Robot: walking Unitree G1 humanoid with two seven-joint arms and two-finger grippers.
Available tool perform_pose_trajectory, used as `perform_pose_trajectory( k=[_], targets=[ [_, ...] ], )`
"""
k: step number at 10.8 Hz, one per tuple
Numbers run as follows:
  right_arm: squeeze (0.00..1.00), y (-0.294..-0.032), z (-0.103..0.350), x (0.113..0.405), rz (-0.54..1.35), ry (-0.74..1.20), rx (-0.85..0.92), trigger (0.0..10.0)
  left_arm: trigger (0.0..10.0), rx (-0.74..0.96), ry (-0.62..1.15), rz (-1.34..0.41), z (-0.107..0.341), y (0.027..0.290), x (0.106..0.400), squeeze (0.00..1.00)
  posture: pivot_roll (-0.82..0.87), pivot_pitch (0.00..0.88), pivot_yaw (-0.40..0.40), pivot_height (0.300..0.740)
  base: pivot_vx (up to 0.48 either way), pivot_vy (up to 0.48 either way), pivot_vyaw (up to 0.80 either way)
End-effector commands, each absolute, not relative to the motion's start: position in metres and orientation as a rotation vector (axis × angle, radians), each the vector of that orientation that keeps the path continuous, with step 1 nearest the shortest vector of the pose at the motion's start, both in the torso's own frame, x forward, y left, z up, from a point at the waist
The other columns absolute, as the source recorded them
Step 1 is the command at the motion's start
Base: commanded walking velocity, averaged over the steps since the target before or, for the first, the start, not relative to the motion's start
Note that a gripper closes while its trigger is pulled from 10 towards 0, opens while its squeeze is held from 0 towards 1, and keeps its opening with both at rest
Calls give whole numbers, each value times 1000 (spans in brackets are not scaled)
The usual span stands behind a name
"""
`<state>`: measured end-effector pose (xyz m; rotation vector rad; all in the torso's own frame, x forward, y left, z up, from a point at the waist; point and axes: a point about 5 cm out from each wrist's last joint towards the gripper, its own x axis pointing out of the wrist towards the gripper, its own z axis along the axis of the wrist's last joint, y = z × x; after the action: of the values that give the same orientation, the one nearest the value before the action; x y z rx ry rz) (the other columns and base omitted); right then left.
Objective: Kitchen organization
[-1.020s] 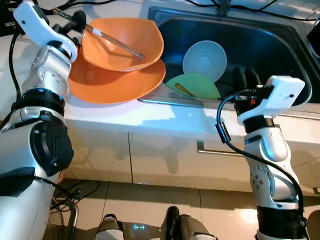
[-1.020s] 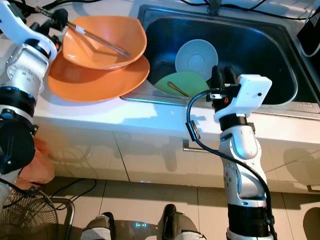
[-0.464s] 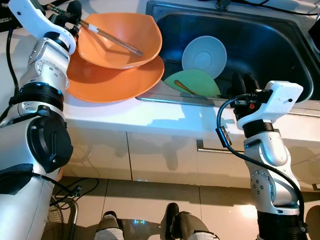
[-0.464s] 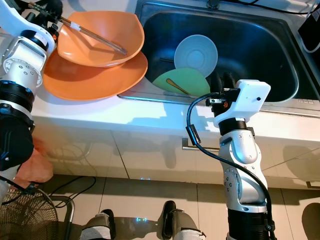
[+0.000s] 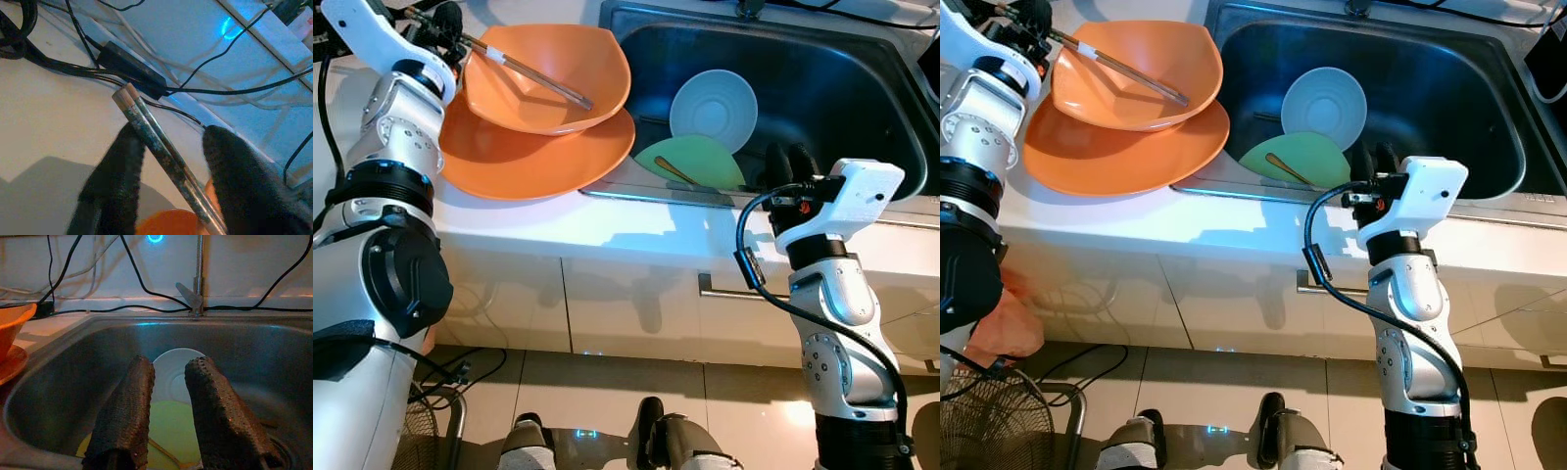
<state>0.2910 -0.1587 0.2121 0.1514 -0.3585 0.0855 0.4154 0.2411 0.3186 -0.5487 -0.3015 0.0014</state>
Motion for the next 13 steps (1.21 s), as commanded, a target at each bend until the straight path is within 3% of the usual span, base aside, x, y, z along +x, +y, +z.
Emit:
perform_pose_trajectory(
  k=[1,10,11,13],
  targets=[
    [0,-161,213,291,70,-361,155,10000,0,-543,-324,-17,329,238,416,0,39,252,-95,740,0,0,0],
    [0,-158,211,300,78,-367,167,10000,0,-526,-429,-128,349,219,414,0,65,217,-93,740,0,0,0],
    [0,-157,211,302,77,-369,169,10000,10000,-505,-520,-202,362,208,410,0,70,209,-92,740,0,0,0],
    [0,-157,211,302,77,-370,170,10000,10000,-502,-534,-208,364,207,409,0,72,204,-92,740,0,0,0]
  ],
)
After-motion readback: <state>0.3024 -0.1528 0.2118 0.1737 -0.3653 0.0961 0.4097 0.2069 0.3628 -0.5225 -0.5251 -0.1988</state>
